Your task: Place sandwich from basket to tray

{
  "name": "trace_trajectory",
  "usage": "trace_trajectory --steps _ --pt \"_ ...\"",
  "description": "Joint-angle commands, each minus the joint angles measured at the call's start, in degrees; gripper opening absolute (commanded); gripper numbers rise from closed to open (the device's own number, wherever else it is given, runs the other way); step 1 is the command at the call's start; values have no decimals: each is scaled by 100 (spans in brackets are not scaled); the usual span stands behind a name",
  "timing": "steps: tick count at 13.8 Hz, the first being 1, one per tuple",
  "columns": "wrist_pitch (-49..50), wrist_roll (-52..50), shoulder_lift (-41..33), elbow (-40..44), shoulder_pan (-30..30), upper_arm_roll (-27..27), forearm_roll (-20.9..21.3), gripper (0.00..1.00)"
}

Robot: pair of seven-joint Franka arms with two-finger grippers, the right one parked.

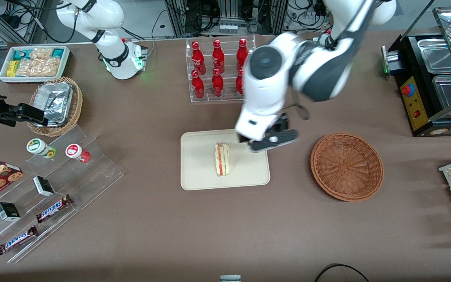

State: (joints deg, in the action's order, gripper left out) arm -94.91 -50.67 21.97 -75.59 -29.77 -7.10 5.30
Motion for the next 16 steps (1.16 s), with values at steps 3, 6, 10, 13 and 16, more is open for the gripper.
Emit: trace_trajectory --steps 3,6,10,13,16 --pt "798 1565 -965 -464 1023 -37 -441 100" --pt "922 2577 -1712 -1114 1683 -28 -469 100" --pt "922 3885 -2362 -1782 2482 -19 -495 100" --pt "965 4766 -2558 -1934 2547 392 -512 100" --pt "966 4997 -2514 -1820 2581 596 -513 100"
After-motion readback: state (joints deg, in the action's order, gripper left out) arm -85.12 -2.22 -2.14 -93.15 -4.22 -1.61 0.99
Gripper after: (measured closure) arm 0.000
